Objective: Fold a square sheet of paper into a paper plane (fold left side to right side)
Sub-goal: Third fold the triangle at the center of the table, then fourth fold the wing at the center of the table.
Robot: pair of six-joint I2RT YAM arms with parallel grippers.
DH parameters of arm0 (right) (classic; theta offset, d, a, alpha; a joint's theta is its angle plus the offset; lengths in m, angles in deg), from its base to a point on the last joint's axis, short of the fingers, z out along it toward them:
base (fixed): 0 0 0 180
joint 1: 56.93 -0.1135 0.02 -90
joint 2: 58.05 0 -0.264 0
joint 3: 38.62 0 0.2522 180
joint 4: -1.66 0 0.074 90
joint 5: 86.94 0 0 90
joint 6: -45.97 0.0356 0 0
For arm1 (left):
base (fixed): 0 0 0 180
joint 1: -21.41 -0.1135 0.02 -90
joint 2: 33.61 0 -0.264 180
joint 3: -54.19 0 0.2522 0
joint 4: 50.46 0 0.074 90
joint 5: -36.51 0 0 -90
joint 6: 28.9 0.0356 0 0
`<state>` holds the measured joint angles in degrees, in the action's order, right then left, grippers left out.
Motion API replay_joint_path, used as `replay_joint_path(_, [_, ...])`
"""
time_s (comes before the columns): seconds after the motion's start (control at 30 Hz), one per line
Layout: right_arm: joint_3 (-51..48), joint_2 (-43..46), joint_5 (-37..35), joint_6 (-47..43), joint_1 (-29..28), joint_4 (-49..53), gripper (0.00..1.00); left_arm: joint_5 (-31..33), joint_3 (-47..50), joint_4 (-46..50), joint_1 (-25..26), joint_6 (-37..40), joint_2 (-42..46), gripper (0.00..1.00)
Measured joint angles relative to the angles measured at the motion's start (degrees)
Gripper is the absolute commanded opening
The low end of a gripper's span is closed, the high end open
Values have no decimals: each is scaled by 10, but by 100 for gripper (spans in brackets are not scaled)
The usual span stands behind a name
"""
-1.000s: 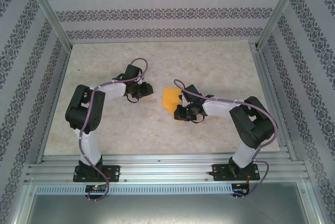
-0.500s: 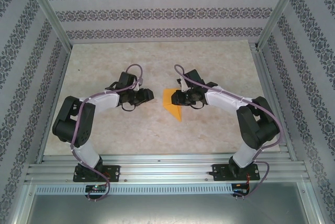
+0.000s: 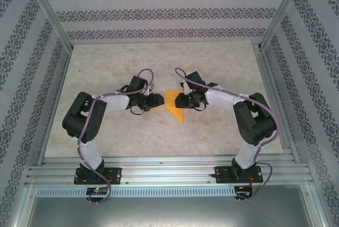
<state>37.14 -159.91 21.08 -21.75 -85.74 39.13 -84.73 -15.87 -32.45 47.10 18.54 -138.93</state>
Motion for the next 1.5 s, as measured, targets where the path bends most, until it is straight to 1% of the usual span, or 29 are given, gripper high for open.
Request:
replay_joint_path(0.23, [0,-5,-11,-10,9,7,30,0,-28,0,18,0,-13,54])
replay_joint_path(0.4, [0,-19,-15,-13,9,8,22,0,-42,0,31,0,-23,55])
replay_joint_path(0.63, [0,-21,-16,-14,9,14,17,0,-44,5,33,-1,-35,56])
replay_joint_path(0.73, [0,-22,-17,-14,9,17,17,0,-48,9,33,-1,-41,55])
replay_joint_path(0.8, [0,-23,-19,-14,9,19,17,0,-50,12,34,-1,-44,52])
replay_joint_path(0.9, [1,-24,-21,-14,9,21,17,0,-54,13,36,-2,-48,46])
replay_joint_path(1.1, [1,-26,-30,-15,9,23,18,0,-70,14,47,-13,-55,27])
replay_joint_path(1.23, [1,-23,-51,-23,8,24,25,0,-80,13,51,-17,-56,16])
replay_joint_path(1.37, [-14,16,-102,-41,-7,23,33,0,-85,14,52,-17,-56,12])
replay_joint_path(1.5, [-36,77,-167,-62,-56,17,36,0,-86,14,52,-17,-56,12])
